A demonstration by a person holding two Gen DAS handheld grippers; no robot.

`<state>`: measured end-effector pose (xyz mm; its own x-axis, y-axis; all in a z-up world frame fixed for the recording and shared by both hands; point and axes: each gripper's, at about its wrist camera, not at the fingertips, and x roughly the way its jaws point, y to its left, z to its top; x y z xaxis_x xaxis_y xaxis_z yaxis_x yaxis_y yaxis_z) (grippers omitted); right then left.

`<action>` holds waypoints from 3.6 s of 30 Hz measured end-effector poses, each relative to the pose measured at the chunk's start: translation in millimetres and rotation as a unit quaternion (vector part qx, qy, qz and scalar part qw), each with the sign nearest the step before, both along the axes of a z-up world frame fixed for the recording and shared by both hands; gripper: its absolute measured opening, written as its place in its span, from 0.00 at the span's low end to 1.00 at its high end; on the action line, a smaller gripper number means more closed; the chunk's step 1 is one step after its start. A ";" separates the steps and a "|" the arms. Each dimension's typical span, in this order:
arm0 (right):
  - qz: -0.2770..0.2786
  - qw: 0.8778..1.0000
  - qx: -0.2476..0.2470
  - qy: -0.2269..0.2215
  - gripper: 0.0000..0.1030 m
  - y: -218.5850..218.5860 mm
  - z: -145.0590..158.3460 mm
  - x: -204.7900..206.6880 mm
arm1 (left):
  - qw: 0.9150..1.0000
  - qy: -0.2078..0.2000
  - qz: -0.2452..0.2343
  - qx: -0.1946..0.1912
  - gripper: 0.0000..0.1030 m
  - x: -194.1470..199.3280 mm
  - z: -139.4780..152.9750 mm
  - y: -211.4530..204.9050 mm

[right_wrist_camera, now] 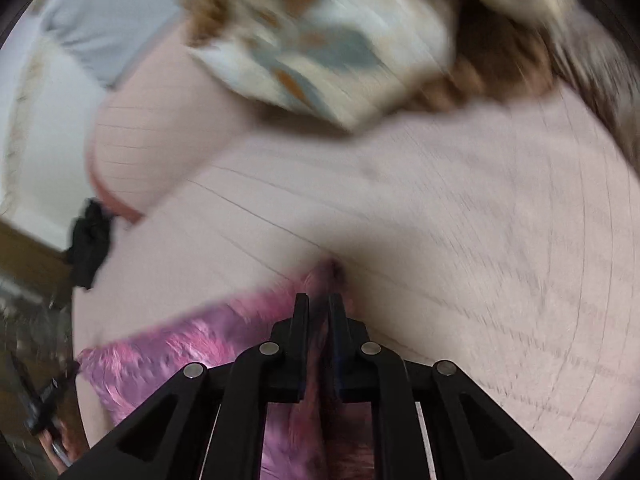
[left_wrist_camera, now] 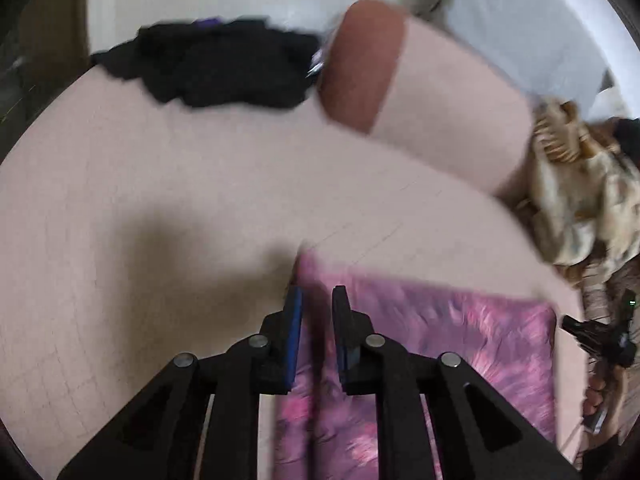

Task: Fold small clothes

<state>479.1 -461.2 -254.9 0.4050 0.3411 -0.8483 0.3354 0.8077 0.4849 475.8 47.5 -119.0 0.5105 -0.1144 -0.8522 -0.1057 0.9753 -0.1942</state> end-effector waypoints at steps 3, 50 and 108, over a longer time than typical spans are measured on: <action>-0.023 1.000 0.019 0.003 0.39 -9.1 1.7 -25.5 | 0.999 0.001 0.011 0.037 0.32 -15.6 11.3 7.9; 0.016 0.996 -0.007 0.088 0.07 44.3 -6.7 -165.0 | 0.989 0.094 -0.041 -0.109 0.10 -171.1 -52.7 -64.9; 0.149 0.978 0.054 -0.136 0.87 201.7 137.4 -233.6 | 0.991 0.011 0.073 -0.108 0.72 -211.5 -7.9 -2.3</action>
